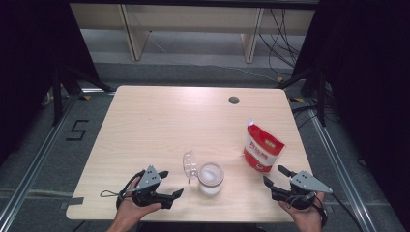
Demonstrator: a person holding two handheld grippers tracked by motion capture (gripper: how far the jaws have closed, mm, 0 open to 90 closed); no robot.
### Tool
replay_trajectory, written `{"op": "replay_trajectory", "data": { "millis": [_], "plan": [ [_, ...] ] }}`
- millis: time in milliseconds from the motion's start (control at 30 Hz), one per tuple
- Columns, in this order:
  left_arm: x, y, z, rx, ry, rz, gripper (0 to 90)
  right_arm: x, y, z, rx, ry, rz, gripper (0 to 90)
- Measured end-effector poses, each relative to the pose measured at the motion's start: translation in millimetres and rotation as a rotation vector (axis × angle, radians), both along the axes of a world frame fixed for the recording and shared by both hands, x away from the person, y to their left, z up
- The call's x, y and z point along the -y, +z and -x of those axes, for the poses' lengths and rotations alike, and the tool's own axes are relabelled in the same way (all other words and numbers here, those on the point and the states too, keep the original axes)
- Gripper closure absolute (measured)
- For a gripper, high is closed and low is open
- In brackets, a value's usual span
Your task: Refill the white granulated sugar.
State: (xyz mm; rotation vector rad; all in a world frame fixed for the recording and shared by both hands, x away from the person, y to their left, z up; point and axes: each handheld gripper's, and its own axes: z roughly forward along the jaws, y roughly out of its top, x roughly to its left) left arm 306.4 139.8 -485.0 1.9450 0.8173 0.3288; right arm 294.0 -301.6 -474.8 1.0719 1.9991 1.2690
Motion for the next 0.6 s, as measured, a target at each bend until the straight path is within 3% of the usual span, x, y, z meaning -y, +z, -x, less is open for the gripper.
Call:
{"op": "replay_trajectory", "data": {
  "millis": [33,67,100,133,200,300,400,433,600],
  "plan": [
    [0.0,0.6,-0.3,0.002,0.0,0.001,18.2,-0.5,-0.4,0.9,0.011,-0.001,0.006,32.0],
    [0.2,1.2,-0.2,-0.001,0.006,0.002,18.2,-2.0,-0.1,3.3,-0.009,-0.006,-0.005,32.2],
    [0.4,1.4,-0.4,0.001,0.005,0.006,18.2,-1.4,-1.0,2.0,0.017,0.009,0.018,32.2],
    [0.3,1.7,-0.3,0.002,0.005,0.004,18.2,-1.9,-1.1,2.6,0.015,0.011,0.019,32.1],
    [0.0,2.4,-0.5,0.006,0.005,-0.004,18.2,-3.9,-0.6,6.3,-0.027,-0.006,-0.003,32.1],
    [0.7,1.9,-0.5,-0.002,0.011,0.007,18.2,-2.4,-1.0,5.3,0.02,0.005,0.023,32.1],
    [0.3,2.3,-0.2,-0.004,0.015,-0.003,18.2,-4.0,-0.6,7.8,-0.003,0.017,0.014,31.6],
    [0.6,2.5,-0.2,-0.004,0.019,0.001,18.2,-6.1,-1.0,10.9,-0.028,-0.002,-0.004,31.6],
    [0.2,3.5,0.1,-0.003,0.021,0.003,18.2,-10.2,-2.7,13.1,-0.025,0.037,0.021,31.6]
  ]
}}
